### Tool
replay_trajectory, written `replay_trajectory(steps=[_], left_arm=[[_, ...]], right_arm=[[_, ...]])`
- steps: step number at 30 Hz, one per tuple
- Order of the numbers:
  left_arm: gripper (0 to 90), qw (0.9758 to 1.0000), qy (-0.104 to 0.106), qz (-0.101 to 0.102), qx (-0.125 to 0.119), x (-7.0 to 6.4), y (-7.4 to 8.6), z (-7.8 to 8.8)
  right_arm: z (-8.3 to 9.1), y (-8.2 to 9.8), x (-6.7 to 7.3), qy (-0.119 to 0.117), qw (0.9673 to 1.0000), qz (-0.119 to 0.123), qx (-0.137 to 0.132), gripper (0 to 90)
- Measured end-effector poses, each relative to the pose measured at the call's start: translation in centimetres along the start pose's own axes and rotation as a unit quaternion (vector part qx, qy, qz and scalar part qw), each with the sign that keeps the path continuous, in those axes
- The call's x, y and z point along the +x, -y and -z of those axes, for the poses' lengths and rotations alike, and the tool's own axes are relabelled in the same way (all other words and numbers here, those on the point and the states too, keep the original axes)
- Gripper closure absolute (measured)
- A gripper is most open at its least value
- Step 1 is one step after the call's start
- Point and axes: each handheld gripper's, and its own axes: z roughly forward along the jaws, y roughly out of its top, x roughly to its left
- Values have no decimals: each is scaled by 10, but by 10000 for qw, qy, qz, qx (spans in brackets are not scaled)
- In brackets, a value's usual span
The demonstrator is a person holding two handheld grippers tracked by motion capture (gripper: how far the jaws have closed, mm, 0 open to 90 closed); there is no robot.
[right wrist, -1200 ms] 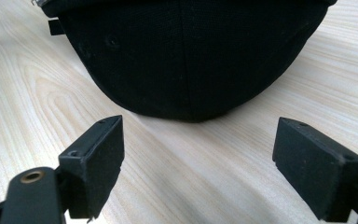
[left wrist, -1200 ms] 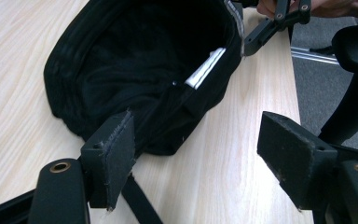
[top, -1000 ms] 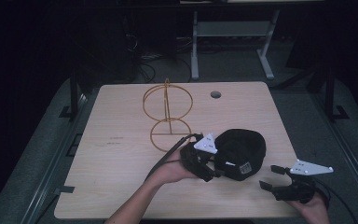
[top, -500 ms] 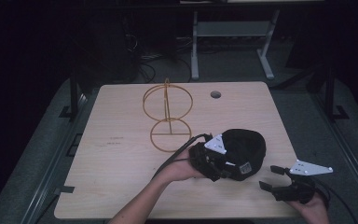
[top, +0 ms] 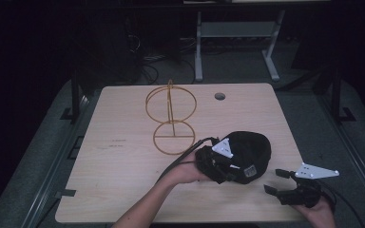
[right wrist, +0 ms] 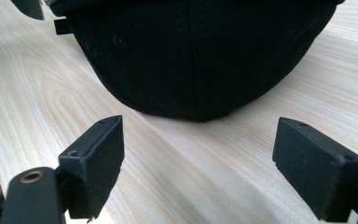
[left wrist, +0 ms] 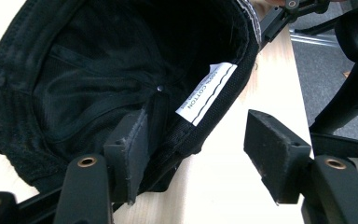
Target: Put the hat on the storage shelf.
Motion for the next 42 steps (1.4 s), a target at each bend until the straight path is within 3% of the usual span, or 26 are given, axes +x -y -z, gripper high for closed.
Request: replay_trajectory(steps=[16,23,31,36,42], left_arm=[[459,9999,-18,-117,81,1,4,-5],[541,9998,-12,-184,110,1,9,-7],[679,9994,178,-275,109,3,8,-7],[767,9992,187,-349,76,1,6,-8],[794,9989,223,-408,52,1,-1,-8]], right_arm=[[-1,1,0,-19,10000,-5,17,162],[-1,1,0,-19,10000,-7,26,162],[-2,2,1,-43,10000,-8,51,166],[-2,2,0,-54,10000,-31,27,169],[-2,2,2,-145,9999,91,-24,218]])
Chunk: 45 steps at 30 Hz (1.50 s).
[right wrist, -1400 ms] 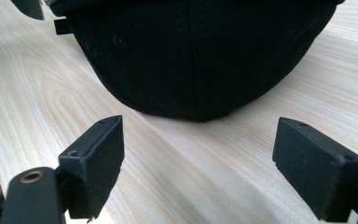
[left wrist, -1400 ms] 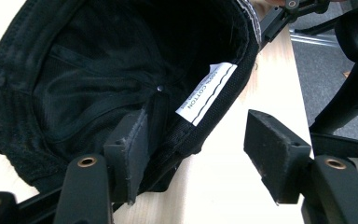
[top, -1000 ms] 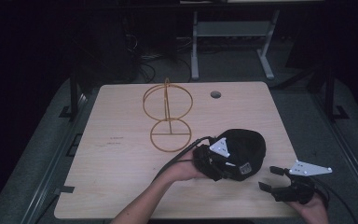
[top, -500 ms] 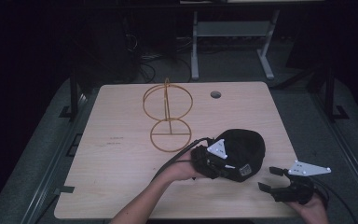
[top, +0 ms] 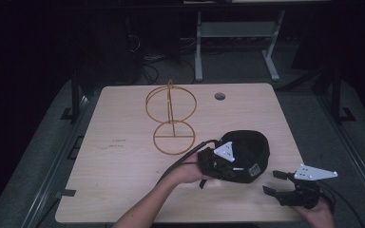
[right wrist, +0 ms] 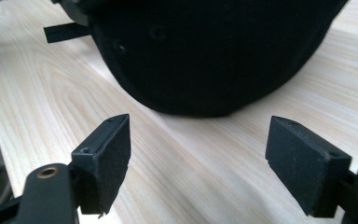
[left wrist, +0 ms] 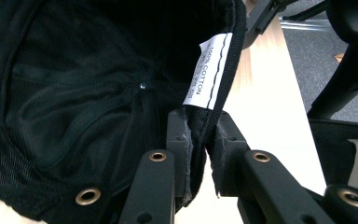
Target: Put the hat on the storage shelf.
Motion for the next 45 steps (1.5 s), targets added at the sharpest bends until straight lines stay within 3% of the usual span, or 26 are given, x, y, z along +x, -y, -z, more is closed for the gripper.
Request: replay_trajectory(steps=[7,9,17,21,24,27,33,38,41,42,43,45], left_arm=[[802,9996,-7,59,-292,2,-13,9],[804,9994,-3,66,-343,3,-18,13],[808,9965,27,323,-769,14,-29,32],[809,9949,43,434,-912,20,-33,40],[809,9923,113,549,-1102,24,-36,47],[810,9907,145,572,-1228,26,-42,52],[811,9901,257,488,-1292,24,-52,57],[812,9897,342,365,-1338,19,-60,58],[813,9904,401,224,-1303,15,-64,60],[813,9901,424,221,-1319,14,-64,60],[813,9901,446,219,-1314,14,-64,61],[813,9903,428,197,-1307,13,-64,61]], right_arm=[[3,-3,2,46,9987,173,-485,201],[4,-5,3,116,9984,268,-475,205],[3,-15,6,-151,9981,-153,-584,137],[-4,-22,12,-75,9982,-27,-588,137],[-6,-28,14,12,9971,39,-765,137],[-6,-34,16,121,9952,66,-964,138],[-8,-45,19,164,9922,145,-1223,152],[-9,-51,17,76,9897,158,-1422,247],[-10,-51,17,-80,9887,179,-1489,398],[-9,-51,18,-189,9878,218,-1528,496],[-9,-51,18,-189,9878,218,-1528,496],[-7,-51,18,-239,9868,313,-1569,599]])
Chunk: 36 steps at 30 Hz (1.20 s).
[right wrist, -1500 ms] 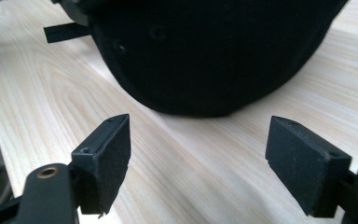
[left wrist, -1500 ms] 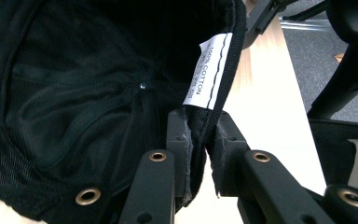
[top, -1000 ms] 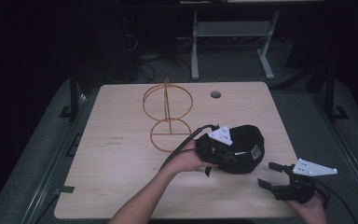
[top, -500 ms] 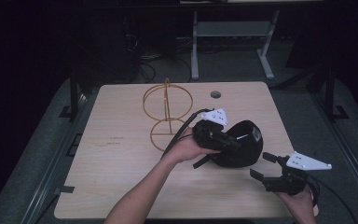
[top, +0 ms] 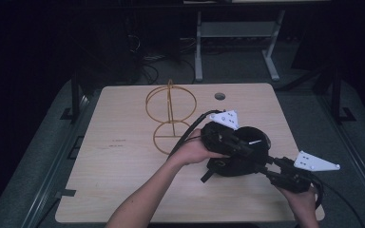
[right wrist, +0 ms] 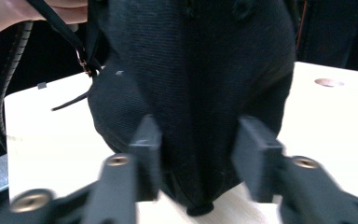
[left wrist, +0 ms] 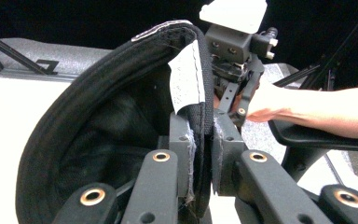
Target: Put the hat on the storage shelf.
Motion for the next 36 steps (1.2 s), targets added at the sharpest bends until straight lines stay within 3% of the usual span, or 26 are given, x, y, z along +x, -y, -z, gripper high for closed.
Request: replay_trajectory(steps=[2,4,7,10,12,13,20,36], left_arm=[[813,10000,-18,-4,17,0,0,0],[812,10000,-44,-20,60,0,1,1],[805,9998,-158,-32,124,0,3,3],[778,9994,-297,-27,176,0,5,5],[715,9988,-443,-20,225,0,6,9],[671,9987,-453,-1,231,0,6,10],[577,9963,-778,-46,369,-3,10,21],[498,9913,-1210,-34,513,-10,32,49]], right_arm=[[1,0,1,-111,9999,91,-18,733],[0,-1,2,-157,9997,189,3,813],[0,-4,3,-179,9996,201,78,859],[2,-7,2,-153,9998,154,47,865],[5,-10,0,-146,9998,97,26,868],[8,-15,0,-124,9999,97,50,870],[13,-28,-3,-67,9998,149,145,873],[21,-45,-15,-91,9991,-5,410,873]])
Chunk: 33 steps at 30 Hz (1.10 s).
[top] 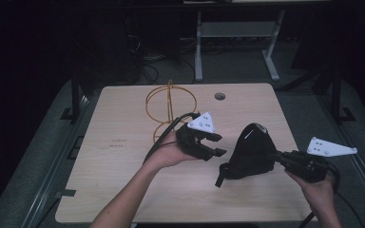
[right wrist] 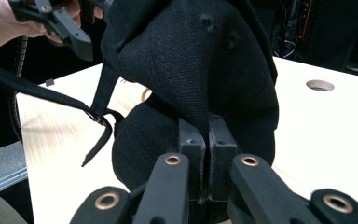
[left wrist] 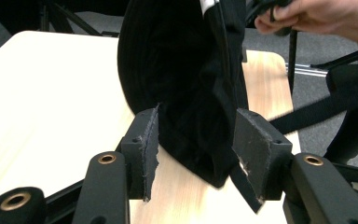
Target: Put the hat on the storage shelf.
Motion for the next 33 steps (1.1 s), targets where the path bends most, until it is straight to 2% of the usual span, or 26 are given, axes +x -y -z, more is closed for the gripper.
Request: replay_trajectory(steps=[5,17,25,33], left_arm=[[488,9999,-142,-42,57,-2,11,7],[469,9990,-398,9,188,-8,45,19],[460,9986,-468,98,220,-11,69,23],[441,9980,-554,200,229,-15,90,26]], right_arm=[[3,-7,-6,-6,10000,-44,52,873],[8,-26,-17,2,9997,-138,197,873],[13,-41,-23,56,9996,-167,230,872],[14,-59,-28,116,9994,-97,317,872]])
